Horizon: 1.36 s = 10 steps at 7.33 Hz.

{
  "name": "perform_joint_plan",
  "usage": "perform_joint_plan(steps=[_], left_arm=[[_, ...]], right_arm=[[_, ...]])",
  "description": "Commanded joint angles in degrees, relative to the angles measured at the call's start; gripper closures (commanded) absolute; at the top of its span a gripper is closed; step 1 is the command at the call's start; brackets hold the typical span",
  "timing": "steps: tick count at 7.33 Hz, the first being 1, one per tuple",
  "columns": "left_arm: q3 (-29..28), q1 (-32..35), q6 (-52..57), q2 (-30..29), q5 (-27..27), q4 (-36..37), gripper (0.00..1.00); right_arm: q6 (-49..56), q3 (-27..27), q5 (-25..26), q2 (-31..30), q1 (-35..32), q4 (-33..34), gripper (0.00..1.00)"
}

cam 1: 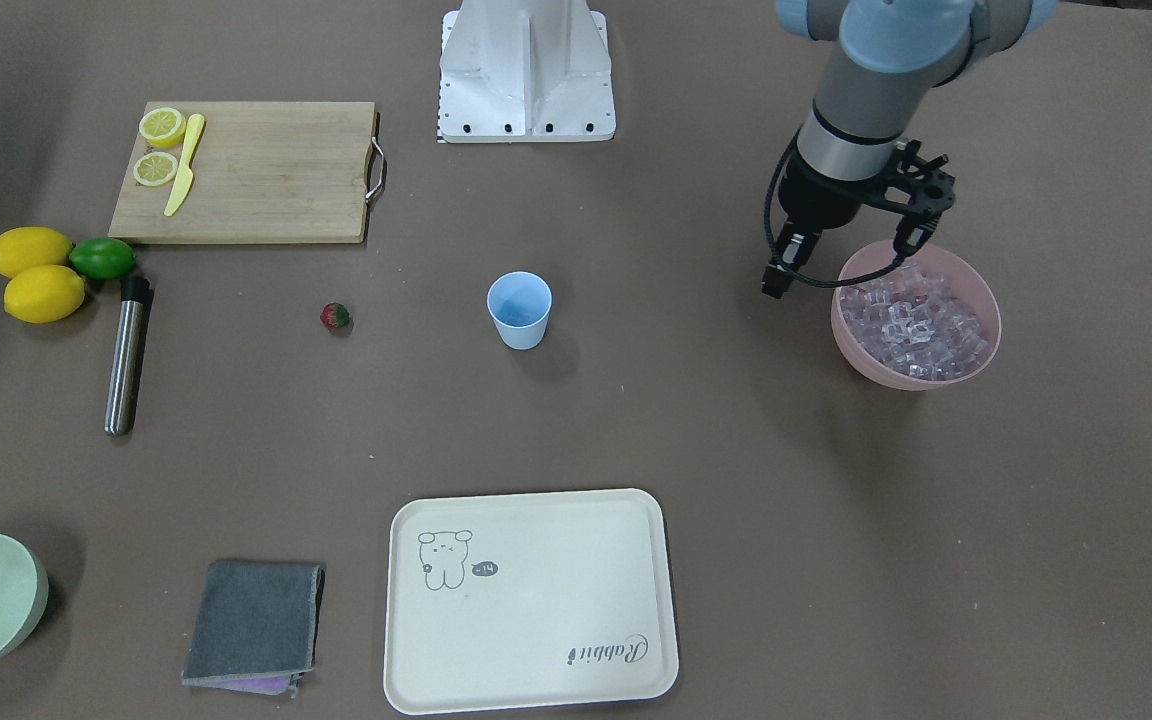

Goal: Mash ice and strawberries in cup
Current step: 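Carry the ice cube with the left gripper over the light blue cup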

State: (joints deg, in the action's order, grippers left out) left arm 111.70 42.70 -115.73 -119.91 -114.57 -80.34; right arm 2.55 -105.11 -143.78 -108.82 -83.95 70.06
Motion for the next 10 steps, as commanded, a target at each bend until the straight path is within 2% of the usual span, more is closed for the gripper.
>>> perform_joint_plan(steps=[1,3,5,8,9,10], left_arm=[[-5.8,-3.9,-1.2,-9.3,0.3,0.0,1.00],[-9.7,-9.0,-0.6,-14.7,5.9,-1.3,1.00],[-18.8,-10.8,-0.5,-18.4,5.9,-9.4,1.00],[-21.5,-12.5,1.3,-18.9,6.0,-13.3,1.00],[-21.6,-12.8,1.2,-18.9,6.0,-13.9,0.78],[-21.6,-12.8,1.4,-18.9,6.0,-14.0,0.45]], right_arm=[[0.0,0.5,0.0,0.0,0.0,0.1,0.00],[0.0,0.9,0.1,0.3,0.0,0.0,0.00],[0.0,1.0,0.1,0.5,0.0,0.0,0.00],[0.0,1.6,0.1,0.5,0.0,0.0,0.00],[0.1,2.2,0.1,0.5,0.0,0.0,0.00],[0.0,2.3,0.1,0.5,0.0,0.0,0.00]])
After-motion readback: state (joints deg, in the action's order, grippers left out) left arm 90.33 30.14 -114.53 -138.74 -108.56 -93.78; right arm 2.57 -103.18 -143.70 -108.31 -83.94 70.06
